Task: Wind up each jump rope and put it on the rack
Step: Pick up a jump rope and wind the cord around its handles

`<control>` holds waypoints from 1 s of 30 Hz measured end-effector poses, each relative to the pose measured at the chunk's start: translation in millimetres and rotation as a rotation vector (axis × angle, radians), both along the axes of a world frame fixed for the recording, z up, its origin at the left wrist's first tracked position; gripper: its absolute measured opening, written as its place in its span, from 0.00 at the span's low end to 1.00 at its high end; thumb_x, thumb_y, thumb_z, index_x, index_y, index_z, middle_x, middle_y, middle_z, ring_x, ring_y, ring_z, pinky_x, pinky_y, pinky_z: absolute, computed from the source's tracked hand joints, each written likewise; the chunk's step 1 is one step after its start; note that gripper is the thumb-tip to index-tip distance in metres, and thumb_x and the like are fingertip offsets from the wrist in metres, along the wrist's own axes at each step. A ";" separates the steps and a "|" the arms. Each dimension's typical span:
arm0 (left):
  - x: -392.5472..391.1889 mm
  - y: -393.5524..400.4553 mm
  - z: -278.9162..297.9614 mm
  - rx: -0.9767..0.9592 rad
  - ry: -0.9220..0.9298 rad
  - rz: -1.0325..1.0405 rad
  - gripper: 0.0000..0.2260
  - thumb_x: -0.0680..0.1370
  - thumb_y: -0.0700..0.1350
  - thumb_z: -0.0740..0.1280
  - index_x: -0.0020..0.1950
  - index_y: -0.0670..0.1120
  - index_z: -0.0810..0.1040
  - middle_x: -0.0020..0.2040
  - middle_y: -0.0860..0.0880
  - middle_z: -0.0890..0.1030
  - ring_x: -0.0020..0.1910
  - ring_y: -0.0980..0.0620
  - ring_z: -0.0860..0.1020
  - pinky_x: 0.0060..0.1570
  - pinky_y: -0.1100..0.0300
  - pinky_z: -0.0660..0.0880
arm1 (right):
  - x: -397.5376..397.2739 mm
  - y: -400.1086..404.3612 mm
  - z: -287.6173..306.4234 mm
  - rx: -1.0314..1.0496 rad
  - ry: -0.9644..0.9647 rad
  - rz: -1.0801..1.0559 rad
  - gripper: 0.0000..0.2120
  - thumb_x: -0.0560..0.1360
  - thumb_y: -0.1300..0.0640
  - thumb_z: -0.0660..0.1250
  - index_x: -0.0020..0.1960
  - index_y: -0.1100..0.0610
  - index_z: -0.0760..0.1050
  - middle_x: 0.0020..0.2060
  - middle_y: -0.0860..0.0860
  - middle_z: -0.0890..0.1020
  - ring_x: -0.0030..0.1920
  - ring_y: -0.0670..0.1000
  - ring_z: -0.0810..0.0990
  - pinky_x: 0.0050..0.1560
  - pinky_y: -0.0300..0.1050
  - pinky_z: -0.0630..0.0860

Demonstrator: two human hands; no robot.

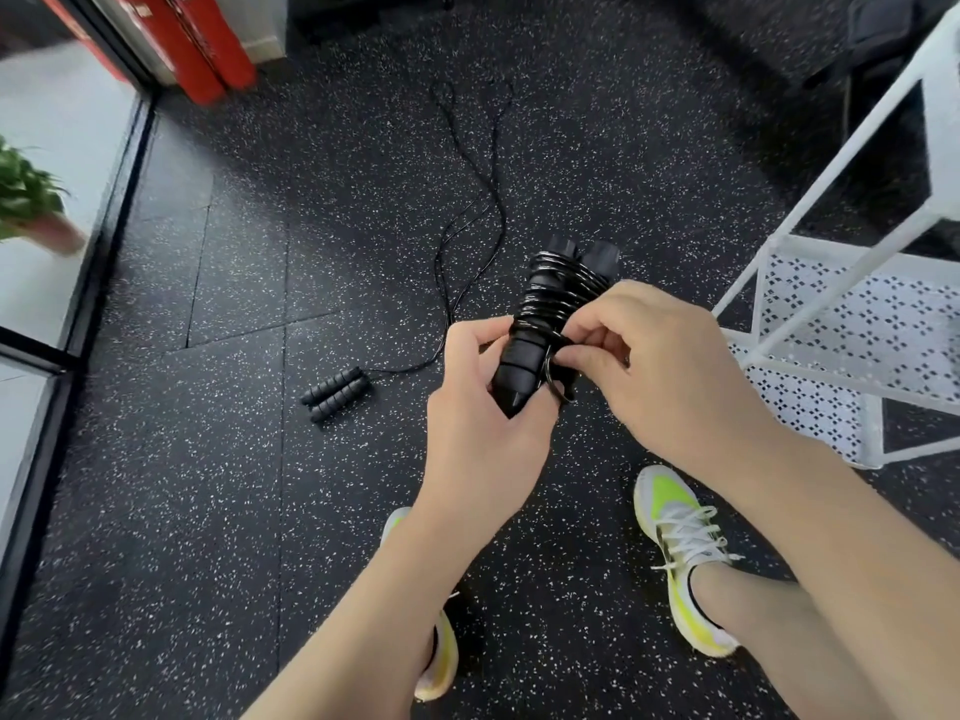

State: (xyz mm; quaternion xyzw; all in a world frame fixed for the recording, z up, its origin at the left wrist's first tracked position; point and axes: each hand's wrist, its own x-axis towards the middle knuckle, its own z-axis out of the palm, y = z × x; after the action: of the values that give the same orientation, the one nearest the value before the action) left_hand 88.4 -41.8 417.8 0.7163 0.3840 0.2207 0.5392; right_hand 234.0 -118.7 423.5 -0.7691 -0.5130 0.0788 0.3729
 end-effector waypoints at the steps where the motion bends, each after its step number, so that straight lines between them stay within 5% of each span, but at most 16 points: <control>1: 0.5 1.3 -0.4 -0.017 0.003 0.002 0.21 0.78 0.43 0.74 0.62 0.60 0.69 0.48 0.58 0.86 0.34 0.60 0.77 0.36 0.64 0.72 | -0.3 -0.6 0.8 -0.006 -0.003 -0.005 0.05 0.74 0.58 0.75 0.46 0.53 0.79 0.42 0.43 0.76 0.40 0.38 0.75 0.44 0.36 0.72; 6: 1.4 8.8 0.1 -0.003 0.074 -0.028 0.28 0.77 0.49 0.74 0.75 0.59 0.70 0.55 0.62 0.84 0.52 0.64 0.81 0.57 0.59 0.77 | -1.3 -1.7 4.0 -0.032 0.032 -0.034 0.08 0.75 0.57 0.73 0.45 0.48 0.75 0.40 0.39 0.74 0.41 0.39 0.75 0.43 0.28 0.69; 11: 1.5 8.4 4.3 0.057 0.080 -0.042 0.19 0.77 0.46 0.73 0.63 0.64 0.78 0.46 0.61 0.84 0.39 0.62 0.79 0.41 0.67 0.73 | -6.1 -0.5 1.9 -0.020 0.108 -0.092 0.07 0.74 0.57 0.74 0.44 0.48 0.76 0.39 0.41 0.75 0.39 0.42 0.78 0.40 0.29 0.71; 14: -1.7 6.9 2.6 0.023 0.047 -0.009 0.18 0.76 0.45 0.73 0.59 0.65 0.76 0.47 0.62 0.85 0.43 0.59 0.82 0.41 0.66 0.76 | -10.5 1.0 0.3 0.004 0.166 -0.107 0.07 0.74 0.58 0.74 0.45 0.50 0.76 0.40 0.42 0.76 0.37 0.44 0.78 0.39 0.29 0.71; 19: -4.6 9.1 -1.3 -0.302 -0.170 -0.084 0.19 0.74 0.39 0.70 0.61 0.50 0.70 0.50 0.46 0.85 0.47 0.37 0.83 0.51 0.38 0.81 | -10.1 3.0 8.1 0.072 0.216 -0.045 0.07 0.72 0.60 0.75 0.44 0.51 0.78 0.38 0.45 0.80 0.38 0.47 0.80 0.40 0.30 0.73; 23: -2.3 11.8 -1.0 -0.588 -0.370 -0.112 0.16 0.77 0.42 0.64 0.64 0.45 0.68 0.58 0.38 0.80 0.49 0.39 0.85 0.49 0.48 0.81 | -9.9 2.8 9.5 0.066 0.256 -0.067 0.07 0.73 0.59 0.75 0.44 0.50 0.78 0.37 0.45 0.81 0.38 0.47 0.81 0.39 0.31 0.74; 30: 0.2 10.4 -7.8 -0.602 -0.404 -0.075 0.14 0.79 0.43 0.65 0.65 0.46 0.69 0.55 0.41 0.82 0.49 0.38 0.84 0.49 0.47 0.80 | -7.5 -0.6 13.8 0.068 0.338 -0.012 0.08 0.75 0.62 0.74 0.44 0.52 0.77 0.37 0.49 0.82 0.30 0.46 0.83 0.32 0.32 0.74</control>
State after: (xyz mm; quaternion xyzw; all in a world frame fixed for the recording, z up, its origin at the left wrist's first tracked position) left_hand 88.6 -31.4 410.1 0.4810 0.2910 0.2149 0.7986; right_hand 226.6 -119.3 437.4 -0.7349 -0.4408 0.1872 0.4801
